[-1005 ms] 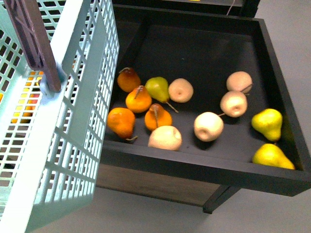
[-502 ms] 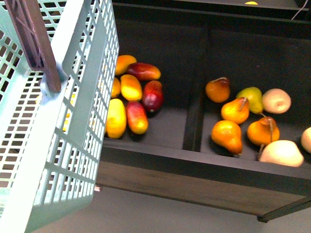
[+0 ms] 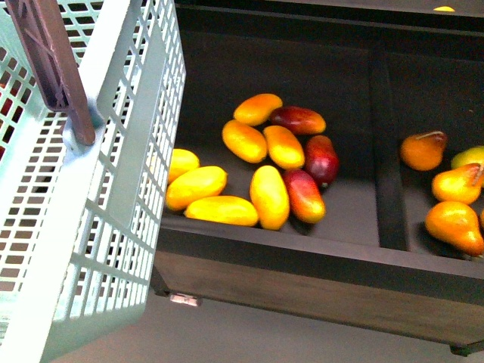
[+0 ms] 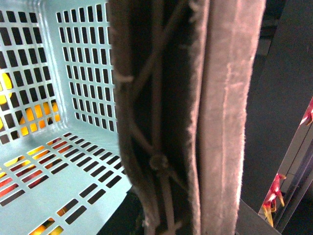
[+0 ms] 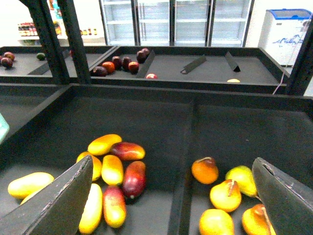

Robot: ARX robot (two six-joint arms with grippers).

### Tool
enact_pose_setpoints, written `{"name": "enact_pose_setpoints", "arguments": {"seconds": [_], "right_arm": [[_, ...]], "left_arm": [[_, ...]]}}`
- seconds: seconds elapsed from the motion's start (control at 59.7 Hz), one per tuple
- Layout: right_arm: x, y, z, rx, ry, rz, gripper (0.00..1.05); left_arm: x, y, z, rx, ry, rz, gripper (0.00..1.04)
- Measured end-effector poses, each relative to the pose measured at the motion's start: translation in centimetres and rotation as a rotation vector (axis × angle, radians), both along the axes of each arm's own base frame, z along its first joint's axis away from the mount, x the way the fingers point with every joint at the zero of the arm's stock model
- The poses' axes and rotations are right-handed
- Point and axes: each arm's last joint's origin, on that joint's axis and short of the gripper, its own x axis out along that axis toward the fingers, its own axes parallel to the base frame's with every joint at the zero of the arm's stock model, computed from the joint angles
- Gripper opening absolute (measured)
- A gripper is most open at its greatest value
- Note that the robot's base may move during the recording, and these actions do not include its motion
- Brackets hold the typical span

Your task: Pick mango and avocado into basket

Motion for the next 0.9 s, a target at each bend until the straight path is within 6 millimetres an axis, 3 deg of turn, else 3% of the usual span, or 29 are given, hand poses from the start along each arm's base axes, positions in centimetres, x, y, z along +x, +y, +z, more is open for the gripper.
{"name": "enact_pose_setpoints", "arguments": {"seconds": [0.904], "right_arm": [[0.01, 0.0, -0.01, 0.0, 0.001, -0.001, 0.96]], "left_arm": [[0.0, 0.02, 0.0, 0.001, 0.0, 0.002, 0.16]]}}
